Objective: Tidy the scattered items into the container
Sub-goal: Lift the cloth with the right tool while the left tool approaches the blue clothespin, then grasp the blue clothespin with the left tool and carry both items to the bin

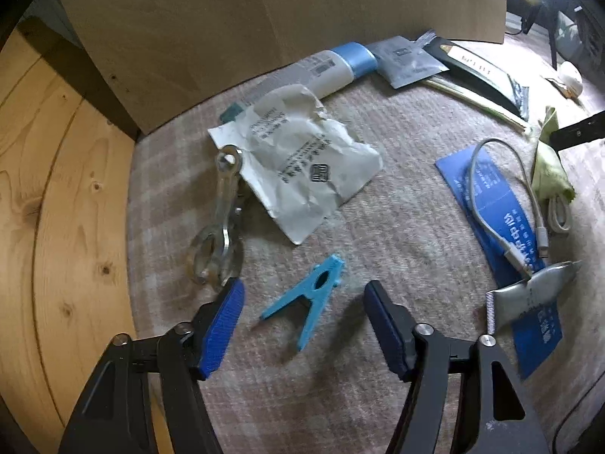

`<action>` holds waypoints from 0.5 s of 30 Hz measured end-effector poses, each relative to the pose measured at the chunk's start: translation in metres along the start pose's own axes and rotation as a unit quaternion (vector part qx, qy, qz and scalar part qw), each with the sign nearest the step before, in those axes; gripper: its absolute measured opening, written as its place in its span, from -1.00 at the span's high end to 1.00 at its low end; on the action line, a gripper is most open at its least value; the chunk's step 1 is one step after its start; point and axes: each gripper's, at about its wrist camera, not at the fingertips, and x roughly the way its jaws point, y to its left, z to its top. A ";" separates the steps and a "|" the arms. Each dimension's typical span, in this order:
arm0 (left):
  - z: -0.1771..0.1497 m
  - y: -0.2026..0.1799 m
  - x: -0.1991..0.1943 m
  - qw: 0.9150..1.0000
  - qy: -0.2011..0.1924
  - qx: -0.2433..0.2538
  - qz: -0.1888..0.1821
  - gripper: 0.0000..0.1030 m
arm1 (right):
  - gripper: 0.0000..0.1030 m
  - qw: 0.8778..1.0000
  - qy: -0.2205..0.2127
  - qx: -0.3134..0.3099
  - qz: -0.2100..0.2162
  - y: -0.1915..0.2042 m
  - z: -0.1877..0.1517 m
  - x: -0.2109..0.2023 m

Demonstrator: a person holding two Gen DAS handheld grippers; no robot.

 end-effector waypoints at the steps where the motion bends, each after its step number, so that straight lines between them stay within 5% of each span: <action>1: 0.000 -0.001 -0.001 1.000 -0.001 -0.002 -0.006 -0.04 | 0.95 1.000 0.001 0.007 0.000 -0.003 0.004 0.000; 7: -0.004 -0.016 -0.010 1.000 -0.002 -0.006 -0.017 0.43 | 0.95 0.999 -0.015 0.017 -0.030 -0.039 0.002 -0.025; 15: -0.015 -0.013 -0.010 0.998 0.007 -0.040 -0.038 0.51 | 0.95 0.998 -0.022 0.009 -0.049 -0.022 -0.010 -0.006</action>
